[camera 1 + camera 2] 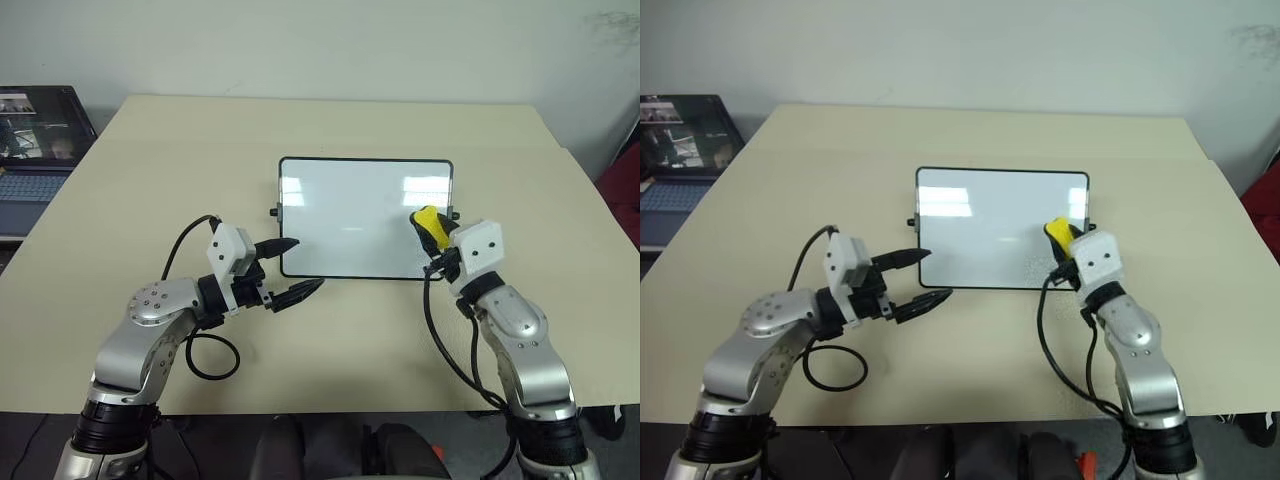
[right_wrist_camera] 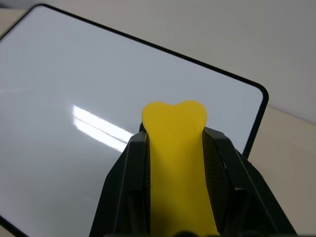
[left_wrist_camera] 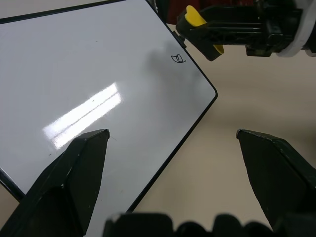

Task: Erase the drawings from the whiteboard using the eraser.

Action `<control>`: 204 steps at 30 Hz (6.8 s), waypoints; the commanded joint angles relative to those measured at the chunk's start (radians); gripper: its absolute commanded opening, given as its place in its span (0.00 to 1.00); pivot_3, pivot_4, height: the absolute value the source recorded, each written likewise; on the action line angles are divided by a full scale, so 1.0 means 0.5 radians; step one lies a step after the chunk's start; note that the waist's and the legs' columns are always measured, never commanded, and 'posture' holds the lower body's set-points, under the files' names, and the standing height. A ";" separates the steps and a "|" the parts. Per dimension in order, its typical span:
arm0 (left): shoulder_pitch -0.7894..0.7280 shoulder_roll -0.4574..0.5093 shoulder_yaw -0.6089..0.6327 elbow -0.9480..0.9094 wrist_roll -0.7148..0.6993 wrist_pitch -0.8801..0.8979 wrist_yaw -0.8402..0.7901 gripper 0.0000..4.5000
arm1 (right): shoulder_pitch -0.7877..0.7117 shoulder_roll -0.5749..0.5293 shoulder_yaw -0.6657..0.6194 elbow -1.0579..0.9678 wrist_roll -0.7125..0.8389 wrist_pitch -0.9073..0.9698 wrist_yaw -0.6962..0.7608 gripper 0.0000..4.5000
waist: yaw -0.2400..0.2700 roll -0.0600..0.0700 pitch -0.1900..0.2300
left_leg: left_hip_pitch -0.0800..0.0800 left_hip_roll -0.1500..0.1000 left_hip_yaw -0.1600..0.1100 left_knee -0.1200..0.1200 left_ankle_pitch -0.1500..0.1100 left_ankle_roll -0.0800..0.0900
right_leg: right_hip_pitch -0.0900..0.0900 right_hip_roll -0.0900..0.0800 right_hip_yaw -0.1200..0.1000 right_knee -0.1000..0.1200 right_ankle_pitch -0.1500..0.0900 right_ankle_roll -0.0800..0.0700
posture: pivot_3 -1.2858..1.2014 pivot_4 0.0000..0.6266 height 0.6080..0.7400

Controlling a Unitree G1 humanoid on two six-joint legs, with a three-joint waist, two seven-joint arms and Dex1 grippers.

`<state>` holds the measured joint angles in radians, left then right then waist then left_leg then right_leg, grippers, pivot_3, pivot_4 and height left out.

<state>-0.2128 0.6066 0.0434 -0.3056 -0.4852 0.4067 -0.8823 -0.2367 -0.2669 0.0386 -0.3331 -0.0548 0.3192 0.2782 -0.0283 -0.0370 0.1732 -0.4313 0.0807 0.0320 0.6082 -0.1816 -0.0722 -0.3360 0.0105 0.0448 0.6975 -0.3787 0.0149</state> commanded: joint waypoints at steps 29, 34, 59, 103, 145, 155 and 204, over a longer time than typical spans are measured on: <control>0.004 0.047 0.048 -0.064 0.001 -0.037 -0.005 1.00 | -0.166 0.110 0.256 0.563 -0.108 -0.002 -0.039 0.25 | -0.041 -0.005 -0.005 | 0.044 0.003 -0.001 0.000 0.000 0.000 | 0.038 -0.006 0.003 0.002 -0.001 0.003 | 0.52 0.24 1.00; 0.019 0.065 0.056 -0.064 -0.003 -0.040 -0.011 1.00 | -0.261 0.036 0.146 0.125 -0.006 0.221 0.054 0.25 | -0.038 -0.001 -0.002 | 0.037 0.003 -0.003 -0.001 0.000 0.000 | 0.033 -0.006 0.003 0.000 -0.001 0.002 | 0.52 0.24 1.00; -0.060 0.041 -0.004 -0.023 -0.005 -0.019 -0.029 1.00 | -0.339 0.221 0.108 0.635 -0.141 0.038 -0.319 0.25 | -0.012 -0.003 -0.004 | 0.002 0.002 0.001 0.000 0.000 0.000 | 0.001 -0.001 0.003 0.000 0.001 0.000 | 0.52 0.24 1.00; -0.043 0.021 -0.016 -0.021 -0.004 -0.025 -0.016 1.00 | -0.224 0.231 -0.053 0.410 -0.009 0.394 -0.427 0.24 | -0.006 -0.008 -0.007 | 0.002 0.000 0.002 -0.019 0.000 0.000 | -0.001 -0.006 0.003 -0.016 0.001 0.001 | 0.52 0.24 1.00; -0.006 0.034 0.009 -0.050 -0.010 -0.020 -0.007 1.00 | -0.380 0.112 0.417 0.389 -0.183 0.163 -0.092 0.24 | -0.013 -0.004 -0.003 | -0.002 0.000 0.002 -0.023 0.003 0.003 | -0.005 -0.004 0.005 -0.022 0.002 0.001 | 0.52 0.24 1.00; -0.008 0.029 0.004 -0.062 -0.015 -0.011 0.005 1.00 | -0.246 0.175 0.585 0.209 -0.149 0.176 0.071 0.24 | -0.008 -0.004 -0.003 | 0.002 0.000 0.000 -0.017 0.004 0.002 | -0.005 -0.004 0.002 -0.006 0.002 0.001 | 0.52 0.24 1.00; -0.101 0.017 -0.288 -0.141 0.023 -0.256 -0.442 1.00 | 0.002 -0.476 -0.573 0.077 0.378 1.115 0.172 0.24 | -0.003 0.000 -0.001 | -0.001 -0.002 0.003 -0.008 0.004 0.003 | -0.001 0.000 0.003 -0.010 0.002 0.001 | 0.52 0.24 1.00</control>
<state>-0.2481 0.6133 -0.0926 -0.3567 -0.4774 0.3030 -1.0888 -0.2262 -0.4928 -0.2419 -0.2786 0.1281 0.8997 0.3685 -0.0296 -0.0367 0.1727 -0.4321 0.0798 0.0338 0.6043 -0.1797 -0.0708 -0.3366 0.0104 0.0465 0.6927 -0.3776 0.0155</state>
